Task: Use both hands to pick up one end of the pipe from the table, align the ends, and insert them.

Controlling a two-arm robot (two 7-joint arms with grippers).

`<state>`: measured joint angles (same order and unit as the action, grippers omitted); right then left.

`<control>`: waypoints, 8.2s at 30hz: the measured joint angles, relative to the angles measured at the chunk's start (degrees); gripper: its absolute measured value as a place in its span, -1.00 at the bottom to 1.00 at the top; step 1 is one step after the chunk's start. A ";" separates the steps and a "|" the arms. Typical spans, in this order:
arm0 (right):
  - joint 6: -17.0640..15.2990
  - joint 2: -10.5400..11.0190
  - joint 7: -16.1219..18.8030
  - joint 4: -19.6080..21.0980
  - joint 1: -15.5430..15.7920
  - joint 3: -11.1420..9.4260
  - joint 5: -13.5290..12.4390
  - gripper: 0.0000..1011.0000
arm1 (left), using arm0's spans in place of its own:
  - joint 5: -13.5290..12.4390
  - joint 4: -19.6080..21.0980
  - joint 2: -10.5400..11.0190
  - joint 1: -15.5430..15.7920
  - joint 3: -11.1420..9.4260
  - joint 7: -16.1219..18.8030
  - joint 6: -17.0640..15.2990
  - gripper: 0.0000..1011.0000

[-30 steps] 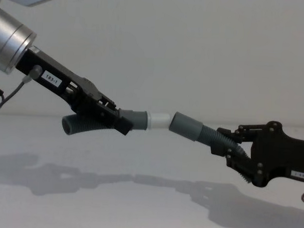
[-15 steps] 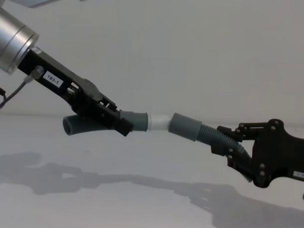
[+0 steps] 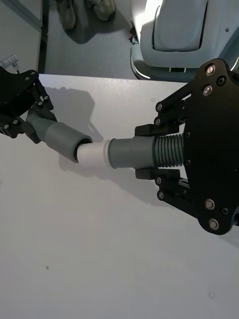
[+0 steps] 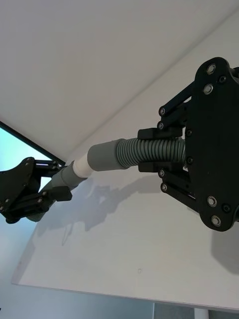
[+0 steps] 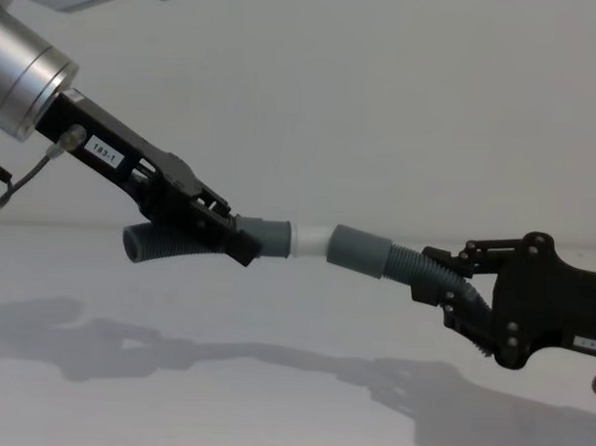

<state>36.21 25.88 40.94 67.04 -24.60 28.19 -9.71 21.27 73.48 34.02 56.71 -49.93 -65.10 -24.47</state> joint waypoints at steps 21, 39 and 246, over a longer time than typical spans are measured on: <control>0.45 -0.09 -0.52 0.27 -0.25 0.43 0.95 -0.55 | 0.09 0.87 1.10 2.55 -2.63 -3.21 -1.57 -0.34; 2.48 0.66 0.10 1.34 0.21 0.20 0.56 -0.55 | -1.01 0.27 0.60 4.66 -4.60 -2.79 -3.54 -0.34; 2.33 0.29 7.53 -3.67 -1.75 -0.17 -8.51 -0.55 | 7.52 12.97 7.99 0.88 -4.31 7.89 -1.64 -0.34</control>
<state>38.54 26.17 48.48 63.37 -26.35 28.02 -18.22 28.79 86.45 42.01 57.59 -54.25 -57.21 -26.11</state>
